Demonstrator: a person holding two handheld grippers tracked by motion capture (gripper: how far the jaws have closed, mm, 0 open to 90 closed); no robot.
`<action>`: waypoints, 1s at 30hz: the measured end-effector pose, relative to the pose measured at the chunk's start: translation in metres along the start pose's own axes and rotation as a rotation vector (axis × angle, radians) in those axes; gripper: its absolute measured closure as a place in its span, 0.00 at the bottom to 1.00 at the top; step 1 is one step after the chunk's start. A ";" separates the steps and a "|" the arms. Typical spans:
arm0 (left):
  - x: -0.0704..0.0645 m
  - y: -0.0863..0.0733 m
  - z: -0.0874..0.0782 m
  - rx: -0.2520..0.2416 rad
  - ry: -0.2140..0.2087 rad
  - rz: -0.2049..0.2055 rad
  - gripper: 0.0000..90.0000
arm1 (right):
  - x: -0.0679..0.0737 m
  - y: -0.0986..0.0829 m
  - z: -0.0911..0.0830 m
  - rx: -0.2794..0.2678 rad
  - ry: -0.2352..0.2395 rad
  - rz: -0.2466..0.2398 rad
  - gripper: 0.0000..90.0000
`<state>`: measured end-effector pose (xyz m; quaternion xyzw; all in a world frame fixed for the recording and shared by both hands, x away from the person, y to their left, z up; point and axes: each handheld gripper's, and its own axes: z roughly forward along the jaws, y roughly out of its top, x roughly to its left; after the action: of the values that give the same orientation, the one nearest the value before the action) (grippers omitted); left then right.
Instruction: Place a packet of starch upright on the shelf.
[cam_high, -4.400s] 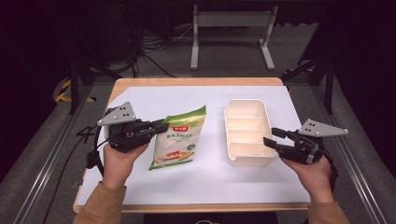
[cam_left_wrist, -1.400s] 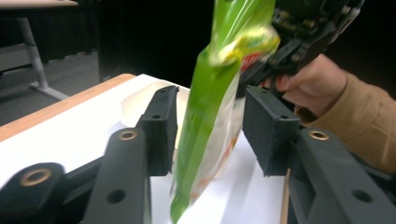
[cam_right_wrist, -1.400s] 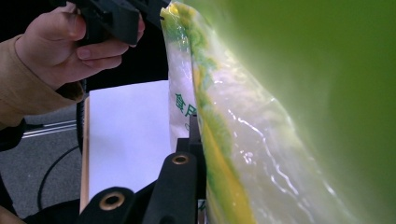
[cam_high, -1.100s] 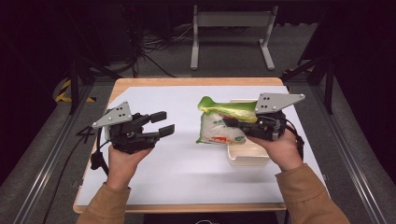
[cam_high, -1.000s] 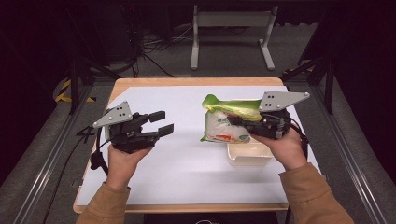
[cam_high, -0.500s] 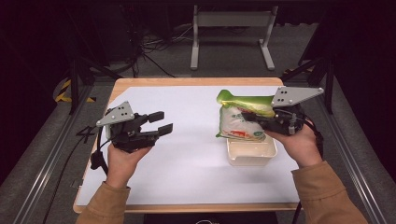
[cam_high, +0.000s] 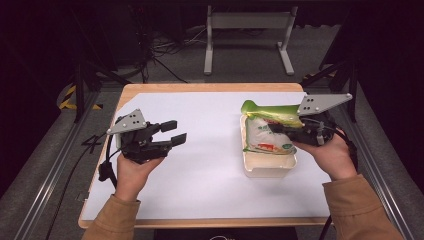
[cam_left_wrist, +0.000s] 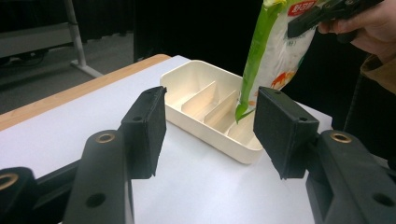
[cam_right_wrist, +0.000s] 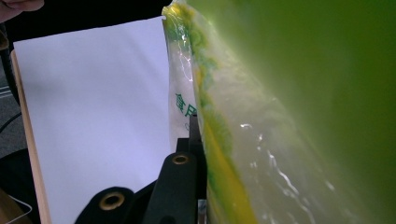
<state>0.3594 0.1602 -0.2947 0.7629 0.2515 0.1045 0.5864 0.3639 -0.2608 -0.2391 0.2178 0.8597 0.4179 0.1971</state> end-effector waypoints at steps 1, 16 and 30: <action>0.000 0.000 0.000 0.000 -0.001 -0.001 0.50 | 0.000 0.000 0.000 0.006 0.000 0.000 0.91; 0.001 -0.002 0.004 0.016 -0.003 -0.004 0.49 | 0.002 -0.003 0.014 0.096 0.015 -0.011 0.91; 0.004 -0.004 0.005 0.020 -0.007 -0.016 0.48 | 0.005 -0.012 0.033 0.106 0.037 -0.003 0.91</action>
<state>0.3642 0.1590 -0.3005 0.7669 0.2569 0.0947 0.5805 0.3742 -0.2442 -0.2686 0.2189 0.8845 0.3753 0.1701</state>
